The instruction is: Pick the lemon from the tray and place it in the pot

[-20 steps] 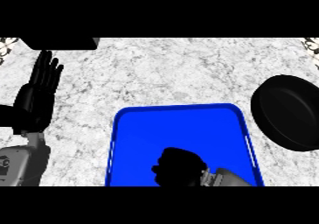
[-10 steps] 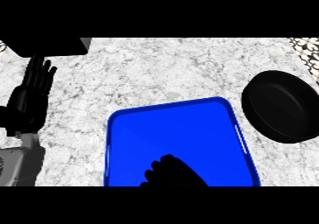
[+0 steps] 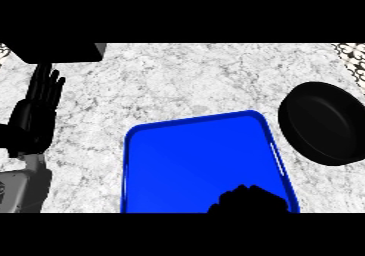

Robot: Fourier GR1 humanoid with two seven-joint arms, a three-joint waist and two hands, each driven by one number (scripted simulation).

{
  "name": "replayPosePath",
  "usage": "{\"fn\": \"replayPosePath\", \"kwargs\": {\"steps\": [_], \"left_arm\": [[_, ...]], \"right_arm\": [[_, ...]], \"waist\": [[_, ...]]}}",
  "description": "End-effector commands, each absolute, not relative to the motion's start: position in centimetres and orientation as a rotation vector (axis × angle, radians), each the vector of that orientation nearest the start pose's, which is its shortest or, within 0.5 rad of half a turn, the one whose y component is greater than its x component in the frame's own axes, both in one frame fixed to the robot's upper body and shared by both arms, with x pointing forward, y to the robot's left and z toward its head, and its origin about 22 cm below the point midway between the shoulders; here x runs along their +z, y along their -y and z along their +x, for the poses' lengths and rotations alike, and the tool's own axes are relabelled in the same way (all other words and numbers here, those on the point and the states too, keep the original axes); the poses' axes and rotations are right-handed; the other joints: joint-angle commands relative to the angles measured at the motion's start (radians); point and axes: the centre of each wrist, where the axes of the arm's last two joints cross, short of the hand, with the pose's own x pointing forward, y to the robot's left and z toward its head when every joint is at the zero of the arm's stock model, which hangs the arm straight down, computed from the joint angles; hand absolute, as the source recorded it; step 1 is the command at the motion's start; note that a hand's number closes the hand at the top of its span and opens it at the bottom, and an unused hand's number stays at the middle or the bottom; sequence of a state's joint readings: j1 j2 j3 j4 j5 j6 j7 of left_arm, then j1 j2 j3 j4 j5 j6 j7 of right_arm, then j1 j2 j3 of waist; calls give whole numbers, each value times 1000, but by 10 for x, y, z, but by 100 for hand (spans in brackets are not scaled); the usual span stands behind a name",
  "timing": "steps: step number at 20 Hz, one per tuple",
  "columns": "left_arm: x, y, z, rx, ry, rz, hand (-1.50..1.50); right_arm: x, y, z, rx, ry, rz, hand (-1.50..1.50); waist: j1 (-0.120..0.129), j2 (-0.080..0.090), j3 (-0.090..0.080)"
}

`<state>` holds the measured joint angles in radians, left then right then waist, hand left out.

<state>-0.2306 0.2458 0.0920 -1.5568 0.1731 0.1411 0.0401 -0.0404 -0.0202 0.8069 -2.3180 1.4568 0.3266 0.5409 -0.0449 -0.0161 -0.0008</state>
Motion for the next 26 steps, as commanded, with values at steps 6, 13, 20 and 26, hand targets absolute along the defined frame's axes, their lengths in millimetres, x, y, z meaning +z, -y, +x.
{"fn": "replayPosePath", "kwargs": {"steps": [6,13,20,26], "left_arm": [[77,-268,302,75,1766,102,0],[78,-284,298,56,1757,89,0],[69,-274,294,54,1745,110,0],[79,-269,295,74,1767,117,0]], "right_arm": [[220,167,89,643,1803,-1239,150],[222,207,107,705,1676,-1301,150],[201,254,165,595,1621,-1327,150],[187,332,199,603,1651,-1248,150]], "waist": [[33,16,1],[37,20,3],[33,22,7],[35,16,5]]}}
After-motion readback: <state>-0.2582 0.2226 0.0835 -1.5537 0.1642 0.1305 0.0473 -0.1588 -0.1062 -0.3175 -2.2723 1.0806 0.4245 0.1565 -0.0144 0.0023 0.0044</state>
